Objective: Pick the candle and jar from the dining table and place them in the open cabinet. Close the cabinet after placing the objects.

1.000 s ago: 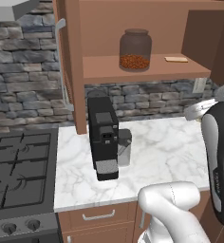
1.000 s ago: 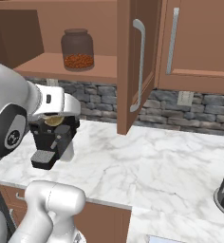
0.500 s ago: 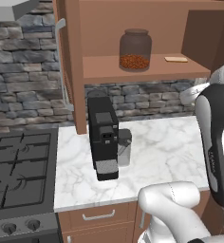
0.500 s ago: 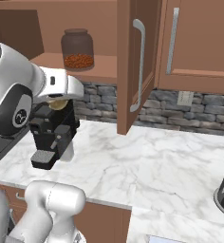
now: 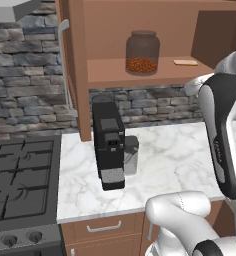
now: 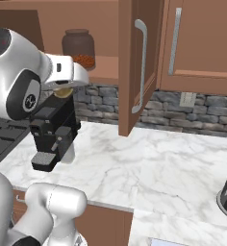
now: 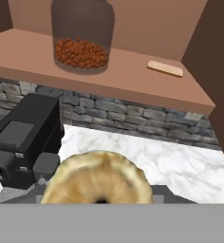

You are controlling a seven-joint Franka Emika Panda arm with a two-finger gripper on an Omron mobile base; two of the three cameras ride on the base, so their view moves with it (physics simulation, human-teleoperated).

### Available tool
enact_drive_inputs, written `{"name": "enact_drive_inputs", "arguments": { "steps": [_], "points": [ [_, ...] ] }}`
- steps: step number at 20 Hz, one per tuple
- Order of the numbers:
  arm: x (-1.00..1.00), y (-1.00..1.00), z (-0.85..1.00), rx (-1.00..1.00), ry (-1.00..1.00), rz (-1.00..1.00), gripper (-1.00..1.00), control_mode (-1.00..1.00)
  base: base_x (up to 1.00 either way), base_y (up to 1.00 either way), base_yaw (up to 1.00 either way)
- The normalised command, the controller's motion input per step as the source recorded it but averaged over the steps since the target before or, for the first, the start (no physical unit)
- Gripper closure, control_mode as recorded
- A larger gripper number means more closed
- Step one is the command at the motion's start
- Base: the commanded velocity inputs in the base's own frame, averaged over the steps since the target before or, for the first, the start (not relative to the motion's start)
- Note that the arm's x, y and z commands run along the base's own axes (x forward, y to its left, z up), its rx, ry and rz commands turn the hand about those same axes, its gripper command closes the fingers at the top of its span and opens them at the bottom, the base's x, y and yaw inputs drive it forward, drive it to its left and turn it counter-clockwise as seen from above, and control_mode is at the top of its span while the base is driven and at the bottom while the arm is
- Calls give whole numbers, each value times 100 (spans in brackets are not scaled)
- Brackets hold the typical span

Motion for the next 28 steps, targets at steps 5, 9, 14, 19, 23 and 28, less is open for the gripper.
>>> {"name": "enact_drive_inputs", "arguments": {
  "steps": [5,9,14,19,23,28],
  "points": [
    [43,0,0,0,-6,0,100,-100,0,0,0],
    [47,0,0,0,-6,0,100,-100,0,0,0],
    [33,-8,8,0,-4,0,100,-100,0,0,0],
    [23,-24,8,0,0,0,100,-100,0,0,0],
    [32,-14,1,0,0,0,100,-100,0,0,0],
    [35,-4,0,0,0,0,100,-100,0,0,0]
  ]
}}
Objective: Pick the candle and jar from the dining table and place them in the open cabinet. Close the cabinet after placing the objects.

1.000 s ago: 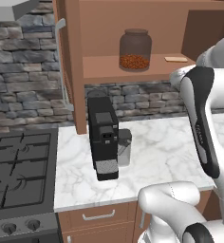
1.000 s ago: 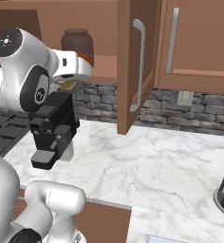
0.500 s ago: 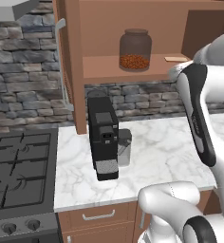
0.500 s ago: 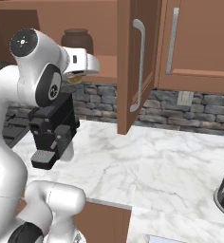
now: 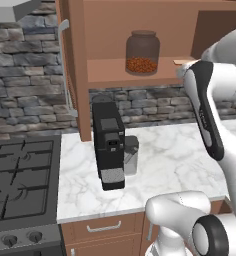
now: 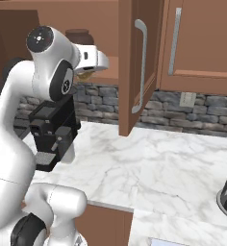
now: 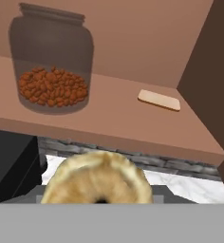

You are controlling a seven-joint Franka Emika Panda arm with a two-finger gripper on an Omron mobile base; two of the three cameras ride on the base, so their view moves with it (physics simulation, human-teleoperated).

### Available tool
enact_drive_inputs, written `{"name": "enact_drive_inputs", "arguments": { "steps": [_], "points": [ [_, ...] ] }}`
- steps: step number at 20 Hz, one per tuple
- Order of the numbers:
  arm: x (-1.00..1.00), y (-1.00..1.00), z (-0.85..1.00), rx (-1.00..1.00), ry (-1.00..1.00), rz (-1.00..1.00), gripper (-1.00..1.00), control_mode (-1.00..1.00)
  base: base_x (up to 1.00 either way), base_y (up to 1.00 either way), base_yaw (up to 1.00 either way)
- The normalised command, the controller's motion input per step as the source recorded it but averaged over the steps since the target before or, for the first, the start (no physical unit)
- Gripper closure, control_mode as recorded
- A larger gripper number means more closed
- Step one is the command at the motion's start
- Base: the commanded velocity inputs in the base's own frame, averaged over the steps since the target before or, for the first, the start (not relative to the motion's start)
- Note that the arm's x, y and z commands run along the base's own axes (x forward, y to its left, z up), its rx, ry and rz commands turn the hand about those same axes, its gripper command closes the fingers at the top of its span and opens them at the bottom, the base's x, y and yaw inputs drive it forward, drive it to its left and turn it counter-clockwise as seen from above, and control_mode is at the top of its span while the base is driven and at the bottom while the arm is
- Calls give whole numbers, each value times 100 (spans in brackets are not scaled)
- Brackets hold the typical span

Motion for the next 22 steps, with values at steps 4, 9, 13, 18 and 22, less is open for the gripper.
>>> {"name": "enact_drive_inputs", "arguments": {
  "steps": [4,9,13,18,22],
  "points": [
    [30,-5,0,0,0,0,100,-100,0,0,0],
    [31,-1,0,0,0,0,100,-100,0,0,0],
    [33,0,0,0,0,0,100,-100,0,0,0],
    [33,0,0,0,0,0,100,-100,0,0,0],
    [31,-1,0,0,0,0,100,-100,0,0,0]
  ]
}}
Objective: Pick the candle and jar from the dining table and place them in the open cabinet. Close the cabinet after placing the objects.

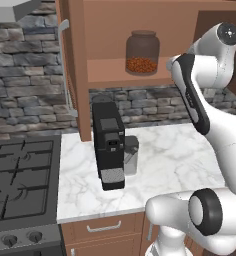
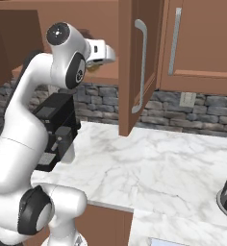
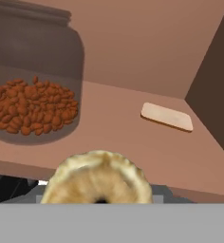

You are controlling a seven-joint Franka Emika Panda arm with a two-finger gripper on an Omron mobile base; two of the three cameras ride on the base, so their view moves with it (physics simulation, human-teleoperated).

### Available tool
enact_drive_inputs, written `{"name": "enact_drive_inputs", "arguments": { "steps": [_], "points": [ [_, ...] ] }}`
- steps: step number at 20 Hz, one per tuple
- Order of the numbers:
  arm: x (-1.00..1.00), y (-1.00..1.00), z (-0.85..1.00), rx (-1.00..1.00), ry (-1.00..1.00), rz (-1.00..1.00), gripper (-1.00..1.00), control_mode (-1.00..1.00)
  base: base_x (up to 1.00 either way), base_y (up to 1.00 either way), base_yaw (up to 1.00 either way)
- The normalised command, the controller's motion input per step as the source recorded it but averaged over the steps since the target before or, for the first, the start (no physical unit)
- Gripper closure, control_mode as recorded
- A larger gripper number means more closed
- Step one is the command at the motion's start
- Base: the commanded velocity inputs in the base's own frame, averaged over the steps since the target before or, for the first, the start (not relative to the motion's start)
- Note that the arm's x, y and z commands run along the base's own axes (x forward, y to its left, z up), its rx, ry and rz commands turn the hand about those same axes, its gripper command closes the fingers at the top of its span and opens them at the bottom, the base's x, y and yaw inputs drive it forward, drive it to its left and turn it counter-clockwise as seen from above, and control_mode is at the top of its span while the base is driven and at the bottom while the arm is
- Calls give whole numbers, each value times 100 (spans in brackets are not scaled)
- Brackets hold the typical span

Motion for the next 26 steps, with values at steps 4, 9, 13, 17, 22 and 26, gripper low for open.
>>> {"name": "enact_drive_inputs", "arguments": {
  "steps": [4,9,13,17,22,26],
  "points": [
    [28,-3,0,0,0,0,100,-100,0,0,0],
    [22,-4,0,0,0,0,100,-100,0,0,0],
    [17,-4,-2,0,0,0,100,-100,0,0,0],
    [11,-1,-9,0,0,0,100,-100,0,0,0],
    [18,-2,-17,0,2,0,100,-100,0,0,0],
    [20,0,-1,0,0,0,100,-100,0,0,0]
  ]
}}
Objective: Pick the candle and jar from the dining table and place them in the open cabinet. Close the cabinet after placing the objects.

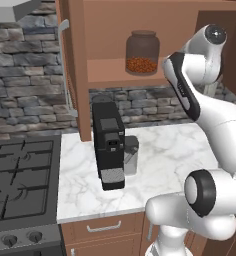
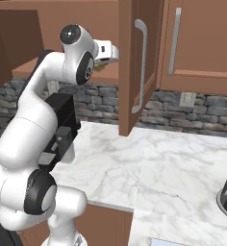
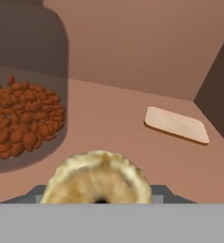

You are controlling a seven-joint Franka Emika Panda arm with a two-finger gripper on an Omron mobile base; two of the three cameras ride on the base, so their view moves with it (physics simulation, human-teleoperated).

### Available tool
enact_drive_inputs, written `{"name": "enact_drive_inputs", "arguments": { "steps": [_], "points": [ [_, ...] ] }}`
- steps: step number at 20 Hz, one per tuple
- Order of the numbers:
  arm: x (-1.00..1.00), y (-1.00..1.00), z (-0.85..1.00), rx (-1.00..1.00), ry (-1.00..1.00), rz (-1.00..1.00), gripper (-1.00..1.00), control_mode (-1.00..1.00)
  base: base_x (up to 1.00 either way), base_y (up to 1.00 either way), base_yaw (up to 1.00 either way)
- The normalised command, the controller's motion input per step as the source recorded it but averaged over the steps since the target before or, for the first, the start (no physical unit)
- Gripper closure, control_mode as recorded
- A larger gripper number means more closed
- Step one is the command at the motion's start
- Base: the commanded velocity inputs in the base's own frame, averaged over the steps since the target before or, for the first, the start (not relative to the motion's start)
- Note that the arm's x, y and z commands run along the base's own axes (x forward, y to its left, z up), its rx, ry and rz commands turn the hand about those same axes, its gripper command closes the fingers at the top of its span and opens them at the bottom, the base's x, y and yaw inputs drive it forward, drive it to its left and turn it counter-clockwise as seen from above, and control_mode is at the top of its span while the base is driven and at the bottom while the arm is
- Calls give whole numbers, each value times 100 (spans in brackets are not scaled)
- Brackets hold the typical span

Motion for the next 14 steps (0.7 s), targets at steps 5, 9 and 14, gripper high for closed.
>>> {"name": "enact_drive_inputs", "arguments": {
  "steps": [5,9,14],
  "points": [
    [24,-6,0,0,1,0,100,-100,0,0,0],
    [17,-14,0,0,7,0,100,-100,0,0,0],
    [12,-11,-2,0,10,0,100,-100,0,0,0]
  ]
}}
